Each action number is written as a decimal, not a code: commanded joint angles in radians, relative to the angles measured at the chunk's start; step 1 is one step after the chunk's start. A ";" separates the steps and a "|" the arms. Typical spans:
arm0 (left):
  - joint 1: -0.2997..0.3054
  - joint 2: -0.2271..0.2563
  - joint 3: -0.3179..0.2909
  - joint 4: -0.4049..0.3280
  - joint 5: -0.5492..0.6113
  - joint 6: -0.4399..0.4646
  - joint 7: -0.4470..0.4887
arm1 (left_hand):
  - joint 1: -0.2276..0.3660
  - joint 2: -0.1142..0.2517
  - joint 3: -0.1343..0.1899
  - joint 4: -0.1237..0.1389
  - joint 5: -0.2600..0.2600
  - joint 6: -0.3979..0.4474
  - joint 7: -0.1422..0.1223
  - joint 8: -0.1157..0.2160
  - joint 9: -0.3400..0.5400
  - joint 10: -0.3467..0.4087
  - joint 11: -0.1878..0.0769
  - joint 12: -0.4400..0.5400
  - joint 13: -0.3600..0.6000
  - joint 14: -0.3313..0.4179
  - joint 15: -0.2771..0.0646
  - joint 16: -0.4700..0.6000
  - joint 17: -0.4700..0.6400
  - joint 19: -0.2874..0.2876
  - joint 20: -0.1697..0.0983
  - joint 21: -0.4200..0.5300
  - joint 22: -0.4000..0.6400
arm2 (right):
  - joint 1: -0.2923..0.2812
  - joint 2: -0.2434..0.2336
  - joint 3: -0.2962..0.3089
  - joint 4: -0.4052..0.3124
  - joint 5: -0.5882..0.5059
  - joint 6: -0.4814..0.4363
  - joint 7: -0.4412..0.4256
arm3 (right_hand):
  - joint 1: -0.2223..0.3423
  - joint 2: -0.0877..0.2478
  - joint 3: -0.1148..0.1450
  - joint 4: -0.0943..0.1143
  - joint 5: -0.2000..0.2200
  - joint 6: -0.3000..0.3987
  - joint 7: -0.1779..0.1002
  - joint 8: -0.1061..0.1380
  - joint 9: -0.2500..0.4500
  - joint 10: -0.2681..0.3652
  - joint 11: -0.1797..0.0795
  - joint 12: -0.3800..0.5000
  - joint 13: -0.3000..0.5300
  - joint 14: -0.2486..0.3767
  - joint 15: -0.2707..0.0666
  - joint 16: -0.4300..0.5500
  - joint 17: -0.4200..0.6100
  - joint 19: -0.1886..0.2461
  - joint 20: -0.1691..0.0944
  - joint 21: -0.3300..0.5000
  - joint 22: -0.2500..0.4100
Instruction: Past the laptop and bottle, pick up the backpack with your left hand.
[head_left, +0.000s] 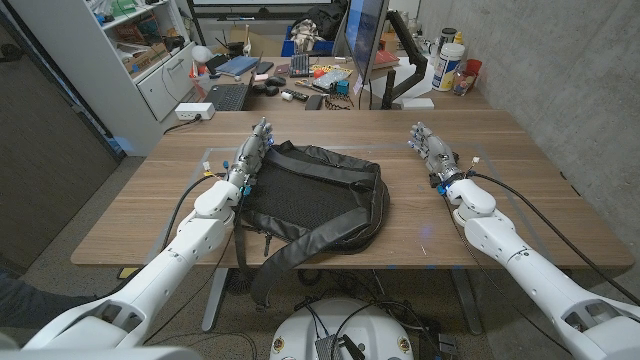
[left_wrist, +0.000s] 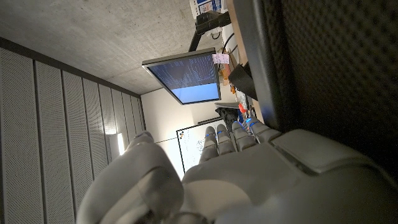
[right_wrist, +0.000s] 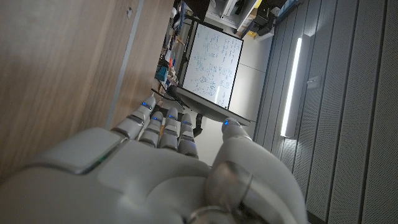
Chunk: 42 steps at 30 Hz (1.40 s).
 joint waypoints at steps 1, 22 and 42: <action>0.028 -0.205 -0.240 -0.003 0.237 0.100 -0.159 | 0.009 0.003 0.008 -0.003 0.005 0.008 -0.004 0.007 0.001 0.001 -0.006 0.008 0.001 0.000 -0.011 0.004 0.002 -0.012 -0.047 0.006 0.003 | -0.039 0.076 0.107 -0.028 -0.092 -0.053 0.042 | 0.012 0.002 0.007 -0.002 0.005 0.007 -0.002 0.004 0.005 0.008 0.000 0.002 0.003 0.010 -0.001 0.007 0.005 0.006 0.001 0.004 0.005; 0.048 -0.418 -0.468 -0.075 0.491 0.142 -0.329 | 0.015 0.010 0.009 -0.005 0.005 0.015 0.000 0.009 0.001 0.004 -0.008 0.009 0.001 0.005 -0.008 0.005 0.002 -0.016 -0.041 0.007 0.003 | -0.043 0.173 0.196 -0.013 -0.193 -0.088 0.097 | 0.012 0.005 0.006 -0.003 0.006 0.010 -0.005 0.003 0.005 0.011 0.000 0.002 0.003 0.013 0.000 0.005 0.006 0.004 0.004 0.000 0.005; 0.073 -0.455 -0.505 -0.163 0.569 0.153 -0.385 | 0.021 0.016 0.010 -0.008 0.004 0.025 -0.004 0.011 0.001 0.009 -0.011 0.011 0.000 0.008 -0.010 0.006 0.001 -0.018 -0.032 0.009 0.003 | -0.064 0.196 0.227 -0.039 -0.218 -0.106 0.109 | 0.010 0.006 0.006 -0.003 0.007 0.013 -0.008 0.002 0.005 0.014 -0.002 0.001 0.003 0.018 -0.001 0.004 0.007 0.003 0.006 -0.004 0.006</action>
